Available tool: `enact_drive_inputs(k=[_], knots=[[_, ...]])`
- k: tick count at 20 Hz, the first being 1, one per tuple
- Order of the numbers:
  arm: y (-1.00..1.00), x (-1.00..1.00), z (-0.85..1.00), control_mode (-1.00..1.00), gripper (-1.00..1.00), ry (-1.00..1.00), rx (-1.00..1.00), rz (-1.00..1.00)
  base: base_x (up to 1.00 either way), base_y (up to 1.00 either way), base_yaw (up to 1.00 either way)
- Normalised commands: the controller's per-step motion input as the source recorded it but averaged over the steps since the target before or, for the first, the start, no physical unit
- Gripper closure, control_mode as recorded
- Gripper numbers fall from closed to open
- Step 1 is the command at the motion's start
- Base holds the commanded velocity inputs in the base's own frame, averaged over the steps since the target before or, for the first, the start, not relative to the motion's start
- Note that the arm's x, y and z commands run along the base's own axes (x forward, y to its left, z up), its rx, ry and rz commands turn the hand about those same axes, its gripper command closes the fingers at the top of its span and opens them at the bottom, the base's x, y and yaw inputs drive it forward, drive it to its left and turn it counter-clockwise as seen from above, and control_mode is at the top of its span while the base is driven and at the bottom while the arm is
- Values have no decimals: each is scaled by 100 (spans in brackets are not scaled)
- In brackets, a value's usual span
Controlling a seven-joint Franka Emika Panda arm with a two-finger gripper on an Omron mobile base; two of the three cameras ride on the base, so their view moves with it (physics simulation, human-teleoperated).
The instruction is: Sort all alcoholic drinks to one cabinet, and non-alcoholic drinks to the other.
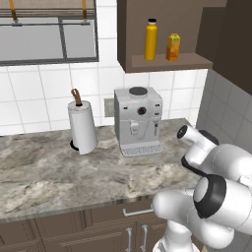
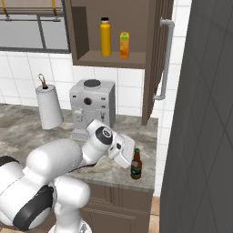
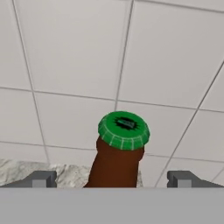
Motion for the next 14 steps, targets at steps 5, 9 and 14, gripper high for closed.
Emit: enact_drive_inputs(k=[5, 9, 14], knots=[[-11, 1, -3, -100, -100, 0, 0, 0, 0, 0, 0], [-5, 0, -3, -100, 100, 0, 0, 1, 0, 0, 0], [-1, 0, -4, -100, 100, 0, 0, 1, 0, 0, 0]])
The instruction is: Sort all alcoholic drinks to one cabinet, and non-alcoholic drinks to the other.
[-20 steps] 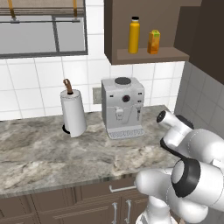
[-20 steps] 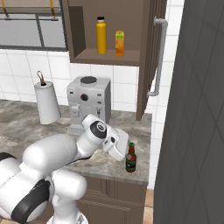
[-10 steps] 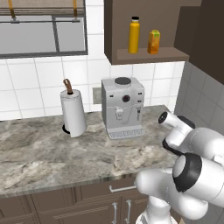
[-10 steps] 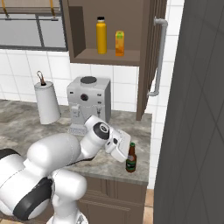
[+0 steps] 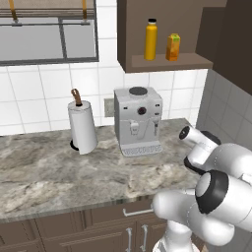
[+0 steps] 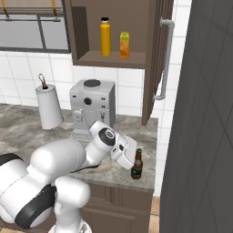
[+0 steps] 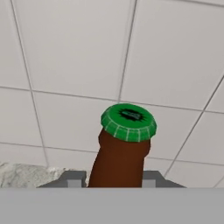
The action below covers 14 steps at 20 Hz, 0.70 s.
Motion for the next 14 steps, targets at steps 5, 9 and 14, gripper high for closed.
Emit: enact_drive_inputs(k=[5, 9, 14], knots=[[1, 0, -3, -100, 100, 0, 0, 2, 0, 0, 0], [14, -9, 20, -100, 100, 0, 0, 6, 0, 0, 0], [29, -17, 29, -100, 100, 0, 0, 8, 0, 0, 0]])
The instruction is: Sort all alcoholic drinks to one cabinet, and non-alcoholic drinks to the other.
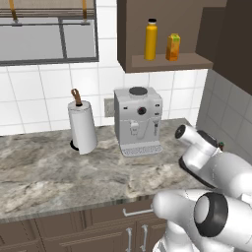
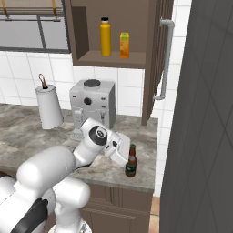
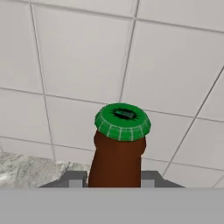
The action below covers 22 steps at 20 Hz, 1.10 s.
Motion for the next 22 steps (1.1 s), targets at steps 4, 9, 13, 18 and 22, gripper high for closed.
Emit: enact_drive_inputs(k=[4, 9, 13, 18, 22], knots=[[39, -15, 23, -100, 100, 0, 0, 13, 0, 0, 0], [45, -6, 25, -100, 100, 10, 0, 23, 0, 0, 0], [43, -10, 29, -100, 100, 10, 0, 29, 0, 0, 0], [43, -14, 30, -100, 100, 3, 0, 34, 0, 0, 0], [44, -11, 31, -100, 100, 1, 0, 35, 0, 0, 0]])
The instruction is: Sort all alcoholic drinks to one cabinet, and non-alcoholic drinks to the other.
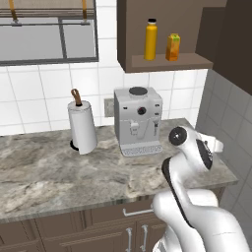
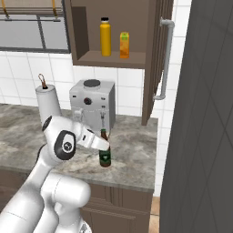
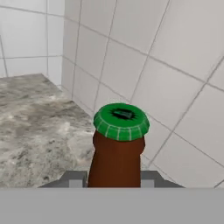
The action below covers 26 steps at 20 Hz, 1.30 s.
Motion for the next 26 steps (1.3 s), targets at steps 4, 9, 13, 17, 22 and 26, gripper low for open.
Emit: enact_drive_inputs(k=[4, 9, 13, 17, 22, 26], knots=[[46, -10, 29, -100, 100, 3, 0, 34, 0, 0, 0], [45, -12, 26, -100, 100, 0, 0, 33, 0, 0, 0], [42, -10, 27, -100, 100, 0, 1, 31, 0, 0, 0], [36, -19, 19, -100, 100, 0, 2, 32, 0, 0, 0], [33, -23, 15, -100, 100, -10, 5, 30, 0, 0, 0], [26, -23, 14, -100, 100, -14, 12, 25, 0, 0, 0]])
